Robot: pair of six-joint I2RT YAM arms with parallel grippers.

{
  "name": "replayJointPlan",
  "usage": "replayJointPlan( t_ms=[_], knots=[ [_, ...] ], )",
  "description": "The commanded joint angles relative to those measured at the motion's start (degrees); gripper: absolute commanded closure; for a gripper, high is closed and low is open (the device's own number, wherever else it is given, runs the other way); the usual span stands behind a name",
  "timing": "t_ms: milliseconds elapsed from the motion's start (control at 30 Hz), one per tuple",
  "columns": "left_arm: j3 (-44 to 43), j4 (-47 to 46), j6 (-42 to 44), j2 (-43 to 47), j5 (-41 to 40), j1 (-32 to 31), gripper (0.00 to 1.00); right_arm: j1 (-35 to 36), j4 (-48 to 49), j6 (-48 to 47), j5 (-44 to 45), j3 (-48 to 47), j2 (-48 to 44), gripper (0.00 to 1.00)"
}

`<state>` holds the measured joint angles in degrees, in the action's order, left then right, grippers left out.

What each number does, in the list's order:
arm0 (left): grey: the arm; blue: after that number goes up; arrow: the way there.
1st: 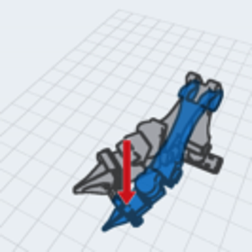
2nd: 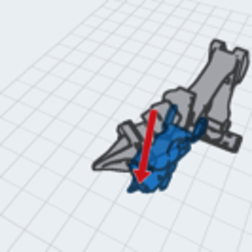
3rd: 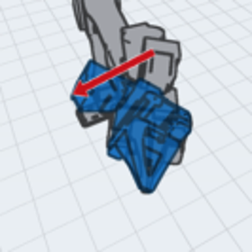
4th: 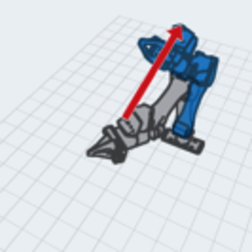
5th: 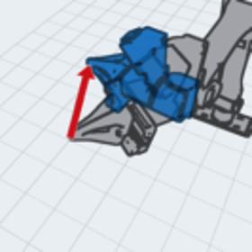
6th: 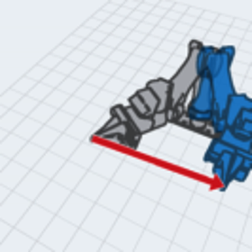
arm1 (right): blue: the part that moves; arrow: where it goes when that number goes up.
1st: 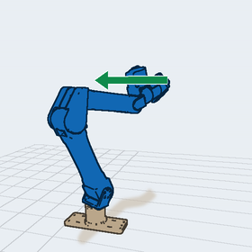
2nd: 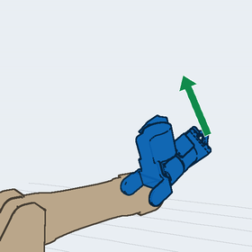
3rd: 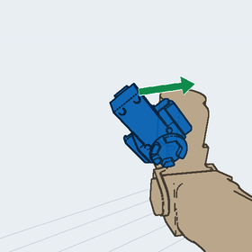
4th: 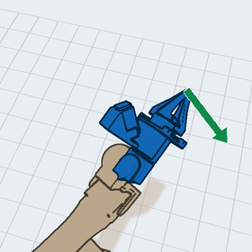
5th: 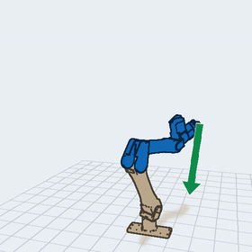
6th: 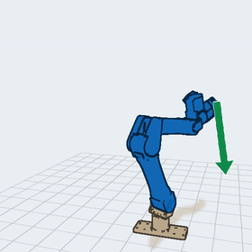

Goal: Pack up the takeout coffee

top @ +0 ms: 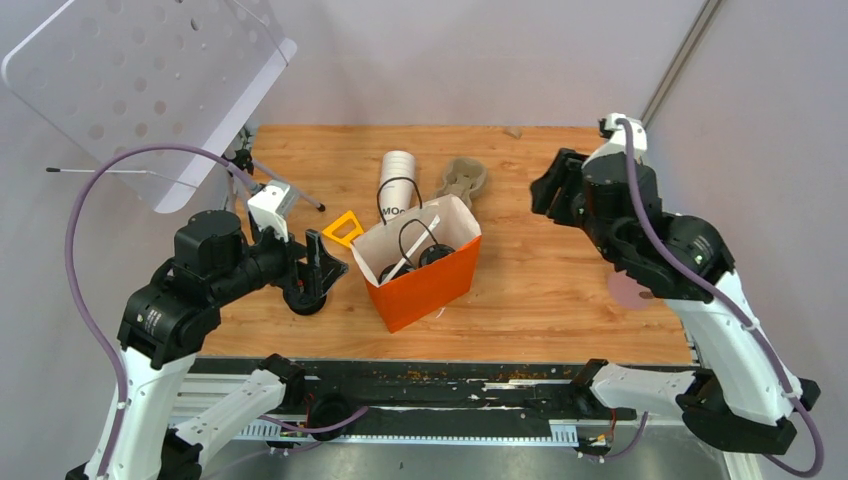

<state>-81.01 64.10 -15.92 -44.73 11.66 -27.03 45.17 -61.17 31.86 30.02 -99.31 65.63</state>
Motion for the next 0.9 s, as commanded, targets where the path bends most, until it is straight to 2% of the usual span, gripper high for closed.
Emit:
replayJointPlan(
  t_ms=[0, 67, 133, 233, 300, 367, 433, 600, 867],
  knots=[
    [0.39, -1.6, 0.73, 0.43, 0.29, -0.22, 0.0, -2.56, -9.13, 0.09, 7.25, -2.09, -1.01, 0.5],
    [0.54, -1.59, 0.82, 0.59, 0.29, -0.22, 0.0, -3.45, -5.94, -3.68, 0.83, -1.76, -1.49, 0.56],
    [0.8, -1.51, 0.68, 0.72, 0.29, -0.21, 0.0, -3.51, 1.08, -7.11, -9.49, -0.31, -1.51, 0.59],
    [0.97, -1.73, 0.49, 0.91, 0.38, -0.22, 0.0, -3.47, 9.79, -4.38, -21.99, 1.99, 0.53, 0.6],
    [0.78, -1.82, 0.48, 0.89, 0.26, -0.22, 0.0, -3.32, 14.38, -2.35, -29.81, 3.72, 2.59, 0.64],
    [0.64, -1.8, 0.51, 0.82, 0.12, -0.22, 0.0, -2.28, 18.09, -0.69, -34.79, 4.98, 4.58, 0.67],
    [0.35, -1.6, 0.47, 0.85, 0.03, -0.22, 0.0, -0.61, 20.0, 0.56, -36.61, 5.59, 6.62, 0.67],
    [0.11, -0.7, 0.82, 1.19, -0.47, -0.22, 0.0, 1.39, 19.11, 0.15, -37.36, 5.38, 10.68, 0.57],
    [-0.21, -0.29, 1.33, 1.04, -0.86, -0.22, 0.0, 1.58, 17.45, -0.33, -34.16, 7.06, 11.7, 0.63]
  ],
)
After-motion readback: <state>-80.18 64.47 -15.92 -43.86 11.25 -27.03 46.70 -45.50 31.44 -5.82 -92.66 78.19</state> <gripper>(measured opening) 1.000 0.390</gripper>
